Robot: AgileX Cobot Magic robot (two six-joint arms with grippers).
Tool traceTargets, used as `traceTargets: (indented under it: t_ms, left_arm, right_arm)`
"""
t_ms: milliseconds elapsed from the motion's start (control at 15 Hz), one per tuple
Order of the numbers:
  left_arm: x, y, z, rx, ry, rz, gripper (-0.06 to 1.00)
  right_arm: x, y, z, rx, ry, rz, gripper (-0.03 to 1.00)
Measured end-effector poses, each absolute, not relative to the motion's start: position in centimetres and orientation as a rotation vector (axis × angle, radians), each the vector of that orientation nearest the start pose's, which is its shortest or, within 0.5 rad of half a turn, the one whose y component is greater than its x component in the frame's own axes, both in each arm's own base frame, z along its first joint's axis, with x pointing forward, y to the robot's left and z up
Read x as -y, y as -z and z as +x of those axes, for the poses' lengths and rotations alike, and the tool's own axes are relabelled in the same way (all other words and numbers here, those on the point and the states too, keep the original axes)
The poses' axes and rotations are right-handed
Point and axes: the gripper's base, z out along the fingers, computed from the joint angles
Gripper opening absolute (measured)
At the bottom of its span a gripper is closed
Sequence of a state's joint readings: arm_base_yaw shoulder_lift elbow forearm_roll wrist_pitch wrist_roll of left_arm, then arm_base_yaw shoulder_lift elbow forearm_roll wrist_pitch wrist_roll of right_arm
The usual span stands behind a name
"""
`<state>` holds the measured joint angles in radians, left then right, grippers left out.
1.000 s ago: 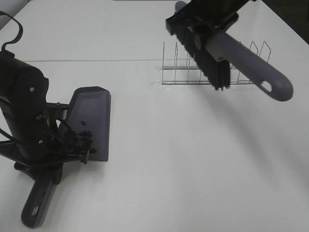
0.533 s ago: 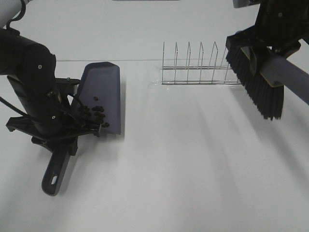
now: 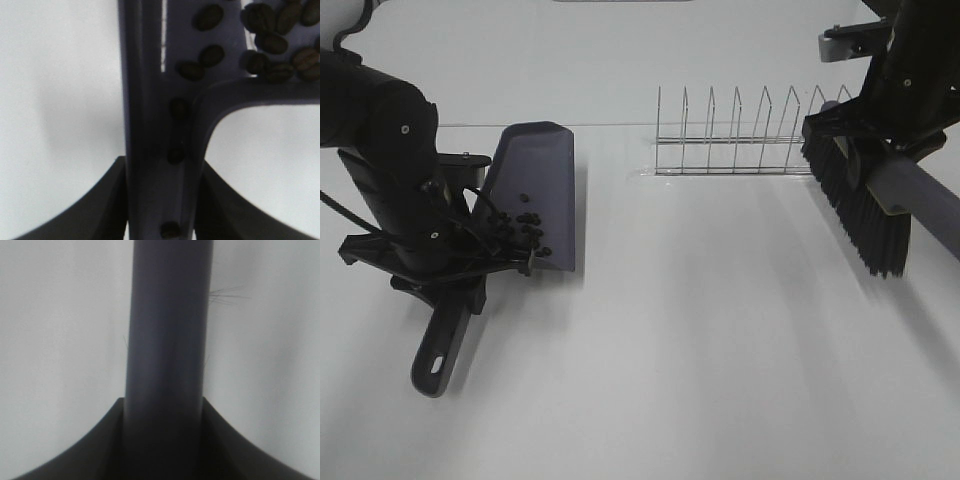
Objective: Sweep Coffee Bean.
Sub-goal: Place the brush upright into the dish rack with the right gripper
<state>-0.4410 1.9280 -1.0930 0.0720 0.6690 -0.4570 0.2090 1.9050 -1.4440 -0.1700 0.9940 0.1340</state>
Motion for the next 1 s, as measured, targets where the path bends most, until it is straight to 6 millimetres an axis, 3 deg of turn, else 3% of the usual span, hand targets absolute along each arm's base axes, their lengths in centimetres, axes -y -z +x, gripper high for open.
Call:
traceTargets:
  t_ms: [200,1000]
  left_arm:
    - [14.5,-13.0,31.6,-2.981,0.035,0.057,0.35]
    - [14.5,-13.0,31.6,-2.982,0.034,0.059,0.35]
  right_arm:
    - [-7.0,-19.9,39.2,-2.906,0.163,-0.219,0.37]
    - [-7.5,-18.3,43.8,-2.862,0.238,-0.218,0.37]
